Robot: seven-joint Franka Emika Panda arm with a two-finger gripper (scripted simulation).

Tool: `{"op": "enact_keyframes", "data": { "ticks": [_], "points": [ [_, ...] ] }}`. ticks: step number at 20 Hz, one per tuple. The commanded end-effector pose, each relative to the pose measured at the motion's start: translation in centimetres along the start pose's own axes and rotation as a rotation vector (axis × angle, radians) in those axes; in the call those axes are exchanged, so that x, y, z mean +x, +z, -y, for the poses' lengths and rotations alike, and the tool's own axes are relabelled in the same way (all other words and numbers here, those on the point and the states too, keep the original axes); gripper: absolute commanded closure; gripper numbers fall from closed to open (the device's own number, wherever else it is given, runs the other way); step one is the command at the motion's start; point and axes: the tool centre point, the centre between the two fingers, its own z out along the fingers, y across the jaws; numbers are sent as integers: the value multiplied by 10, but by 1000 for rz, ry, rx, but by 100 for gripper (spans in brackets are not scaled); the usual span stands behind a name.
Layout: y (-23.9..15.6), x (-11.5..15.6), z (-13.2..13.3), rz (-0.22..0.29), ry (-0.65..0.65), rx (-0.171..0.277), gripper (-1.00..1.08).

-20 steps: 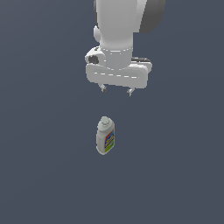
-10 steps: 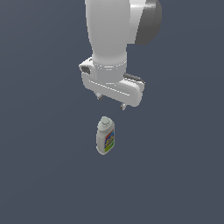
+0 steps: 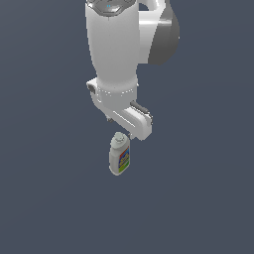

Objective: Pick up the object and move it to a goal position.

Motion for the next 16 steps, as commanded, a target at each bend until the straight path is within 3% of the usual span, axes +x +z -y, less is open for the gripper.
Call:
{"op": "enact_keyframes", "data": {
  "ticks": [1, 16],
  "points": [
    [3, 6, 2, -1, 41, -3, -92],
    [16, 13, 3, -3, 96, -7, -92]
  ]
}}
